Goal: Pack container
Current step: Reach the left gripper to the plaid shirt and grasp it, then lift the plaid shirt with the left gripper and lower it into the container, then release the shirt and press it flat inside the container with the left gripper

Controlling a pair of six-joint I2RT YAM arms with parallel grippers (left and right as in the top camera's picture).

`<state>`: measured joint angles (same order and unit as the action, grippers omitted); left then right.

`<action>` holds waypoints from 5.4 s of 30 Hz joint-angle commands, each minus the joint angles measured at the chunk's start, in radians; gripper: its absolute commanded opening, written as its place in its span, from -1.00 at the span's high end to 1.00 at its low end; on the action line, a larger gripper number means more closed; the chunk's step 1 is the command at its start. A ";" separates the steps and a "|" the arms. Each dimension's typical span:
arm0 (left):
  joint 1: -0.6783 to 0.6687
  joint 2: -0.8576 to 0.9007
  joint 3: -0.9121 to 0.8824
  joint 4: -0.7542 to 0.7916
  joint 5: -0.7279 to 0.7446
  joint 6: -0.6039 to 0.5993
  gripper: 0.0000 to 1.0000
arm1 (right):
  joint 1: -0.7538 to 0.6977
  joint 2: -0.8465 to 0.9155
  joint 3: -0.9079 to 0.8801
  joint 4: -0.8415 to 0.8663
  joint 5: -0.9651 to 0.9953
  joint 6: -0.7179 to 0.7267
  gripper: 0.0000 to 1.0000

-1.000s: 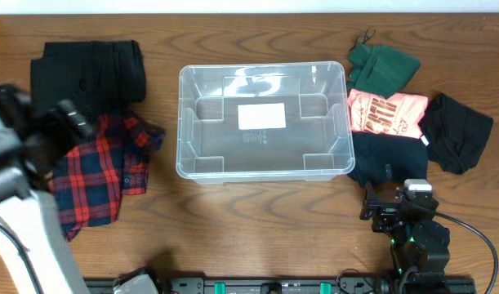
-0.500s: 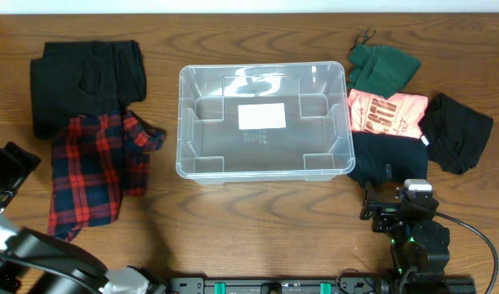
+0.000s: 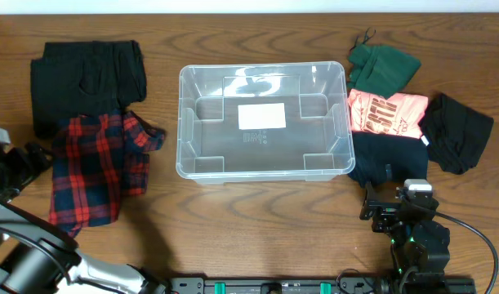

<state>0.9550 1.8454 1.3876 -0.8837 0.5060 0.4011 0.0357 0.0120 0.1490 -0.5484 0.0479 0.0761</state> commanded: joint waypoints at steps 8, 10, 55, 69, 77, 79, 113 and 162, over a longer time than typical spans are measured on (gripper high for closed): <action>0.009 0.193 0.010 0.019 0.074 0.108 -0.93 | -0.006 -0.005 -0.003 0.002 0.000 0.013 -0.98; 0.009 0.219 0.010 0.026 0.078 0.108 -0.93 | -0.006 -0.005 -0.003 0.002 0.000 0.013 -0.99; -0.236 -0.419 0.158 -0.153 0.880 -0.210 0.88 | -0.006 -0.005 -0.003 0.002 0.000 0.013 -0.99; -0.972 -0.549 0.154 0.352 0.286 -0.924 0.88 | -0.006 -0.005 -0.003 0.002 0.000 0.013 -0.98; -1.276 -0.442 0.148 0.479 -0.020 -1.115 0.88 | -0.006 -0.005 -0.003 0.002 0.000 0.013 -0.98; -1.321 -0.391 0.148 0.517 -0.048 -1.159 0.88 | -0.006 -0.005 -0.003 0.002 0.000 0.013 -0.99; -1.409 -0.179 -0.192 0.635 -0.196 -1.226 0.88 | -0.006 -0.005 -0.003 0.002 0.000 0.013 -0.99; -1.263 -0.237 -0.325 0.985 -0.152 -0.854 -0.67 | -0.006 -0.005 -0.003 0.002 0.000 0.013 -0.98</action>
<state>-0.2802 1.5513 1.0496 0.0757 0.4026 -0.5999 0.0357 0.0120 0.1490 -0.5484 0.0479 0.0761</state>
